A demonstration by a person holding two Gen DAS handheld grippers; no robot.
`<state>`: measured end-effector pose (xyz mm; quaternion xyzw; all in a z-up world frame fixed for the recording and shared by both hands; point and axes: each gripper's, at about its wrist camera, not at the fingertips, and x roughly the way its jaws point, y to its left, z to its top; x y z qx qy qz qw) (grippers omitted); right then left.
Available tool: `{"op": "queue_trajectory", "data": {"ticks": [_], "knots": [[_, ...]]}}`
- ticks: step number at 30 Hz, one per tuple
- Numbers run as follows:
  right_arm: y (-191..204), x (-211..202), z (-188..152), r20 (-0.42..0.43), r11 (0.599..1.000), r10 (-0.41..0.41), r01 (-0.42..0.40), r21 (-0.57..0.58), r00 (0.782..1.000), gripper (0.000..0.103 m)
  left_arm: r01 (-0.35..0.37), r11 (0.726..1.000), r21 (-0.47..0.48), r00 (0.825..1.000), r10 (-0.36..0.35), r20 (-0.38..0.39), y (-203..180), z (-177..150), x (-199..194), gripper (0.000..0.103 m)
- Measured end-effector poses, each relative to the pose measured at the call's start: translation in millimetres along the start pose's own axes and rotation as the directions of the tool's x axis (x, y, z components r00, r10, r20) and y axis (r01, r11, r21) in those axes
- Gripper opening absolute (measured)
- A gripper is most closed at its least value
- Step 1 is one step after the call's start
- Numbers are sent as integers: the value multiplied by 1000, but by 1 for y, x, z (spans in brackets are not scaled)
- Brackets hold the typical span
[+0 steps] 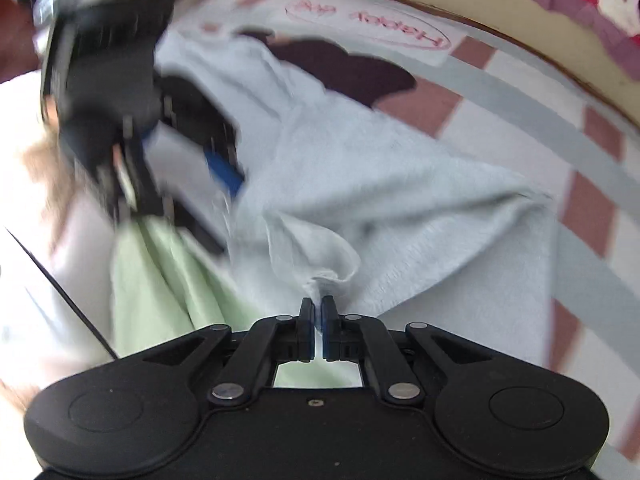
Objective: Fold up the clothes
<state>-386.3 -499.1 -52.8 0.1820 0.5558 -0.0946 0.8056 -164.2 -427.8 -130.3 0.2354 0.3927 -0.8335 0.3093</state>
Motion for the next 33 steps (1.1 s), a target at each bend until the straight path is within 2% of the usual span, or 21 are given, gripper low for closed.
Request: {"op": "queue_trajectory", "data": {"ticks": [2,5,8,9,11,13,15,16,17,18,20,23,25,26,28,30,32,33], "knots": [[-2,-5,-12,-11,999,-38,38,25,999,6,-13,1000,7,1000,13,24,-1,4,-4,47],[-6,-1,-24,-39,990,-127,129,61,991,11,-14,1000,-8,999,15,38,3,5,-4,50],[-10,-16,-26,81,984,-70,55,171,994,14,-30,999,18,999,30,25,2,0,-1,51],[-12,-21,-27,126,979,-52,26,203,991,26,-37,999,36,999,36,22,0,-1,0,51],[-11,-27,-18,206,972,-29,-20,233,978,41,-68,994,82,998,67,12,-6,-4,2,51],[-8,-30,-8,255,969,-21,-43,242,967,44,-96,987,133,995,97,0,-13,-6,4,53],[-2,-24,4,219,980,-24,-21,200,975,44,-121,979,166,992,123,-2,-19,-7,6,53],[3,-20,9,201,986,-22,-12,166,979,45,-149,972,183,988,152,2,-21,-7,7,47],[8,-17,14,183,991,-20,-4,131,983,47,-184,962,200,982,187,6,-23,-7,8,31],[12,-11,17,166,996,-21,5,93,986,51,-224,951,213,974,226,13,-25,-6,7,6],[19,4,27,137,999,-34,30,29,990,54,-228,953,201,974,226,32,-26,-3,0,5],[20,23,36,110,999,-49,47,20,993,55,-195,968,156,980,188,61,-28,2,-15,5],[17,36,38,76,998,-42,39,42,996,55,-199,967,161,979,188,82,-30,3,-23,5],[17,41,38,59,998,-25,22,51,998,55,-193,967,167,980,182,80,-29,2,-25,5],[17,45,34,28,995,81,-82,60,996,53,-169,972,163,985,162,53,-25,-2,-26,6],[21,46,28,-15,990,127,-126,67,992,54,-151,980,134,989,150,11,-18,-6,-26,8],[19,46,22,-49,978,180,-173,113,982,55,-153,982,109,988,154,-4,-13,-8,-29,13],[16,45,18,-60,970,204,-193,145,977,54,-154,982,109,988,155,1,-12,-8,-32,21]]}}
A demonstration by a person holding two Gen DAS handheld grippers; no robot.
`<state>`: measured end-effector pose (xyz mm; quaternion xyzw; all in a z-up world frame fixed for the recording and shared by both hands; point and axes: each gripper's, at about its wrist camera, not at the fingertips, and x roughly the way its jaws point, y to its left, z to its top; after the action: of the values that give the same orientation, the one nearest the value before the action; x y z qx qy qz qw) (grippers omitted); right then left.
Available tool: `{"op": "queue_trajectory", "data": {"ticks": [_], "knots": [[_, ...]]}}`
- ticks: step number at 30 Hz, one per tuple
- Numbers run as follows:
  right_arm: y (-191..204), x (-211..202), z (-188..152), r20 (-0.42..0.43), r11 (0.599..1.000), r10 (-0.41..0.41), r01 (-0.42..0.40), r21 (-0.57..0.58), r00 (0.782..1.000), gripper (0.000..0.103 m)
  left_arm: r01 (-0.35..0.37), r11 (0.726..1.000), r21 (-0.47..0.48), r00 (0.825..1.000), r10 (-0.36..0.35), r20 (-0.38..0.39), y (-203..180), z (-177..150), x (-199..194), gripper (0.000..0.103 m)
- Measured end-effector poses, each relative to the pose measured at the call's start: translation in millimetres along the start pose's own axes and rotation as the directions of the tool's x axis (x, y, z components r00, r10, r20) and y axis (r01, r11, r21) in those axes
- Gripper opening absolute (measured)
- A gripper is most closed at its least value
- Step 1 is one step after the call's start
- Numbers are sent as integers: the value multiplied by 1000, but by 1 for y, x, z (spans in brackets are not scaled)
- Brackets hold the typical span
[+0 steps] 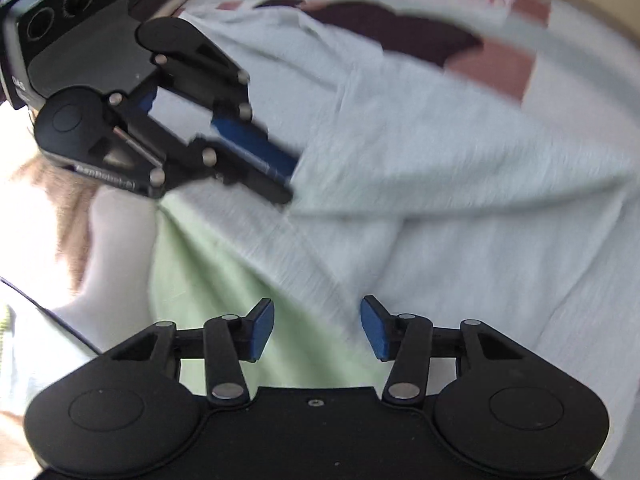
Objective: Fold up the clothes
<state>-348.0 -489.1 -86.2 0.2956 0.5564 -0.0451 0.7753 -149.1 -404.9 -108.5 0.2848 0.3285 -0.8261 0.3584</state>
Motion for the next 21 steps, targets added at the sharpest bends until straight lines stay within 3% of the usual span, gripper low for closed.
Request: {"op": "queue_trajectory", "data": {"ticks": [1,3,5,7,9,12,13,16,20,21], "knots": [[-2,-3,-3,2,1000,2,-2,21,1000,54,-6,1000,-1,1000,6,9,1,0,-4,34],[-3,-12,-11,30,998,-31,29,46,999,54,-17,1000,2,1000,17,16,1,-1,-10,46],[-4,-31,-21,117,993,-74,62,103,990,54,-13,1000,15,1000,13,-10,0,-4,-10,50],[-4,-53,-37,233,981,-124,83,176,965,54,-28,999,20,998,29,-59,-2,-10,-4,54],[-6,-71,-52,332,957,-218,134,258,918,56,-59,998,20,992,61,-110,-3,-16,4,54],[-9,-77,-75,329,891,-385,254,377,862,57,-67,997,-34,991,62,-118,2,-18,9,54],[-11,-73,-80,312,874,-419,286,393,853,57,-56,996,-72,993,48,-111,7,-17,9,54],[-19,-66,-95,310,852,-438,279,443,844,57,-25,985,-173,995,8,-97,18,-17,10,53],[-23,-61,-107,371,833,-431,204,514,823,57,-15,969,-245,997,-4,-76,26,-17,12,51],[-23,-60,-109,383,829,-432,192,525,817,57,-17,968,-251,998,0,-67,26,-17,13,43]]}}
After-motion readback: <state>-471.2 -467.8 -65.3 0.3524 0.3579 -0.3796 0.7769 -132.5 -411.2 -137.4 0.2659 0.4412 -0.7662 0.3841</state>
